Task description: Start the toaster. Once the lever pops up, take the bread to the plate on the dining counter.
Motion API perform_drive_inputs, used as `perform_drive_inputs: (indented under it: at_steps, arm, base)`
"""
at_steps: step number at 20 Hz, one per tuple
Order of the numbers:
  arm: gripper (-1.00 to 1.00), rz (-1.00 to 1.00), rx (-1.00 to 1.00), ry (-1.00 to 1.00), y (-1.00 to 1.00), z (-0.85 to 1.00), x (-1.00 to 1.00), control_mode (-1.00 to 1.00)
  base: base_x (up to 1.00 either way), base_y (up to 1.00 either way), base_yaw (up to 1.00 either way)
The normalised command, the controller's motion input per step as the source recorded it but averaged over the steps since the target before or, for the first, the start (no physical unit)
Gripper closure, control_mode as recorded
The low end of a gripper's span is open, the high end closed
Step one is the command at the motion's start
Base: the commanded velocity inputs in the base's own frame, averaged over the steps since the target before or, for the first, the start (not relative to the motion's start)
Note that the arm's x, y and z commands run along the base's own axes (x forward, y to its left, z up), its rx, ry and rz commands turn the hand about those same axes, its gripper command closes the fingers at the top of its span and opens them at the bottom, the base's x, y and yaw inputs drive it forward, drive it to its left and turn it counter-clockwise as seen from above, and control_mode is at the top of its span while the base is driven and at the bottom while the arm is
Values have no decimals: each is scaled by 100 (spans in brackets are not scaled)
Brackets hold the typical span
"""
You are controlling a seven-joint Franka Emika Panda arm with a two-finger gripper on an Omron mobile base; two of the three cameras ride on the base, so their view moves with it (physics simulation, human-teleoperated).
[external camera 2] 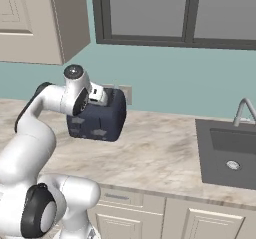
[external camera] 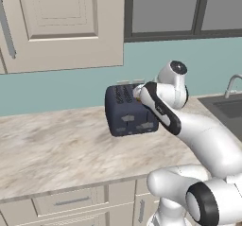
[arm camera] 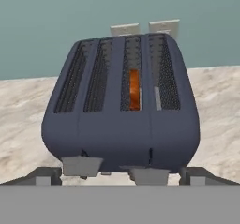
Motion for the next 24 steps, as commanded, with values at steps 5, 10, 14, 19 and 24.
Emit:
perform_drive_inputs:
  at_steps: [5, 10, 14, 19, 24]
  arm:
    - [-100, 0, -6, -2, 17, 12, 21, -100]
    - [-100, 0, 0, 1, 0, 0, 25, -100]
    - [-100, 0, 0, 1, 0, 0, 34, -100]
    - [-100, 0, 0, 0, 0, -1, 29, -100]
    - [-100, 1, 0, 0, 0, 0, 12, -100]
  base:
    - [0, 0, 0]
    - [0, 0, 0]
    - [0, 0, 0]
    - [0, 0, 0]
    - [0, 0, 0]
